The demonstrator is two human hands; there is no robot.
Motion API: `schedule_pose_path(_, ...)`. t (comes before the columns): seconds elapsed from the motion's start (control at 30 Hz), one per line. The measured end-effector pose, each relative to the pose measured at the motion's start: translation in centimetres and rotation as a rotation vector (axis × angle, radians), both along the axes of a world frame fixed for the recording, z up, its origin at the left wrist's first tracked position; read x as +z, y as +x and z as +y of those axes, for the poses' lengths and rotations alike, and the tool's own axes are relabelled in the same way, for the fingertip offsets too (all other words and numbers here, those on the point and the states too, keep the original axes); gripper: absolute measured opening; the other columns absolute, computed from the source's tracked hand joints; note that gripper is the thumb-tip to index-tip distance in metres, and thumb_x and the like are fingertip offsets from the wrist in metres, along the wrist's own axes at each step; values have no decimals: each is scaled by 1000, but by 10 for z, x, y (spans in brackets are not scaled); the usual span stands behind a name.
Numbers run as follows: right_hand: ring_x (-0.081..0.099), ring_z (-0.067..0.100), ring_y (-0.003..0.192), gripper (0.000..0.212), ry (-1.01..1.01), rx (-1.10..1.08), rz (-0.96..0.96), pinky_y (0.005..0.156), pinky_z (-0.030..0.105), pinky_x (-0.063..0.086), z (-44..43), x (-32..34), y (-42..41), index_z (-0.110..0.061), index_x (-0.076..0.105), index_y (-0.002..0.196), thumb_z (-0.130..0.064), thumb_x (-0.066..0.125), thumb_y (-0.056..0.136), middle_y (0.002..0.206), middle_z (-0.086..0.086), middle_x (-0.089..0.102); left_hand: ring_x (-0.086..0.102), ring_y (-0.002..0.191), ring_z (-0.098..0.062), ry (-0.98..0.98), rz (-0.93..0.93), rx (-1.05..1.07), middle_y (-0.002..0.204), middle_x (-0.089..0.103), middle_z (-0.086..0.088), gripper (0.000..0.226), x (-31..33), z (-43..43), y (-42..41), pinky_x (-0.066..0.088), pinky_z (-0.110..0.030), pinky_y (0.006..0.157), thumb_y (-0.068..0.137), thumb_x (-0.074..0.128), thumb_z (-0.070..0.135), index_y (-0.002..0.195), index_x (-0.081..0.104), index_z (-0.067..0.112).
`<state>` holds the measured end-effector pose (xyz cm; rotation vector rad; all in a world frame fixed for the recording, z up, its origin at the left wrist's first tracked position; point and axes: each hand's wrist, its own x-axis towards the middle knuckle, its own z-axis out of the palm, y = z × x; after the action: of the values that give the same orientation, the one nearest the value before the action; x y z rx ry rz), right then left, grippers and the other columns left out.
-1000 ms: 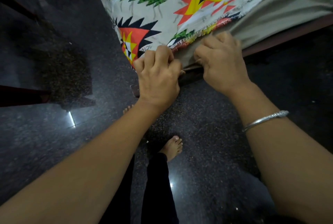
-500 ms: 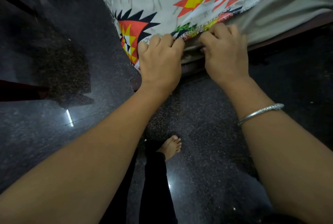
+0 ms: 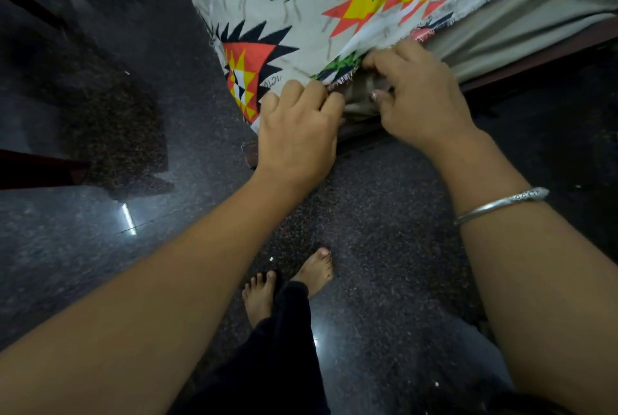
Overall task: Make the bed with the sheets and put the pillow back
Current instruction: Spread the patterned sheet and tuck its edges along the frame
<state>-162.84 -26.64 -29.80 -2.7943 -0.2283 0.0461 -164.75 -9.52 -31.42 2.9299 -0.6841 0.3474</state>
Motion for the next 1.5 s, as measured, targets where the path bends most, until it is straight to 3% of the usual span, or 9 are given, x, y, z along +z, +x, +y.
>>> schedule_pose_path(0.27,53,35,84,32,17,86,-58,66,36,40,-9,-5,-20,-4,61,89,-33,53,78,89,18,54,53,72,-30,-65,125,-57,78,58,-8,10,3,3,-7,33,-33,61,71,65,18,77,63,10)
schedule_pose_path(0.47,50,42,92,22,-189,-19,-60,67,44,40,-24,5,-19,-2,58,96,-9,52,76,99,24,53,57,83,-33,15,232,-245,86,63,-10,33,15,-28,7,39,-34,64,68,72,19,99,66,8)
schedule_pose_path(0.6,53,41,94,14,-238,38,120,75,46,44,-34,17,-3,-5,61,94,-10,60,80,96,21,59,50,100,-32,67,411,-246,108,56,-11,30,21,-42,18,30,-36,71,88,59,21,115,55,10)
schedule_pose_path(0.73,60,30,95,16,-169,45,352,78,34,47,-49,33,6,-23,66,99,-24,61,84,97,8,67,46,106,-31,63,473,-256,116,50,-12,43,27,-52,16,38,-41,83,90,54,37,125,49,12)
schedule_pose_path(0.87,60,28,91,20,-12,-91,204,80,37,50,-92,34,18,-20,68,103,-25,63,84,95,8,67,45,113,-31,-60,563,-290,124,46,-13,60,33,-91,28,41,-42,91,90,54,33,141,31,10)
schedule_pose_path(1.03,44,41,107,47,-284,-235,28,86,47,41,-167,21,43,-13,52,127,-6,55,81,119,23,45,47,111,-34,-137,551,-212,122,49,-16,41,30,-160,64,40,-42,85,94,50,28,128,43,7)
schedule_pose_path(1.13,44,42,112,49,-241,-221,72,90,49,39,-199,7,54,-9,43,131,-9,59,85,123,23,48,47,110,-34,-97,537,-181,122,47,-15,41,25,-198,75,40,-41,83,93,54,32,123,44,8)
schedule_pose_path(1.33,54,39,87,23,-142,-172,-63,70,39,34,-227,-16,54,-3,58,103,0,57,80,93,23,59,57,78,-37,-79,399,-122,92,55,-15,15,7,-221,77,27,-33,51,82,65,10,95,60,5)
schedule_pose_path(1.5,57,38,89,18,-119,-50,148,76,39,47,-242,2,61,-11,70,92,-2,57,82,92,19,62,56,69,-38,-10,388,-188,81,56,-18,21,8,-228,75,25,-34,55,65,73,8,80,60,2)
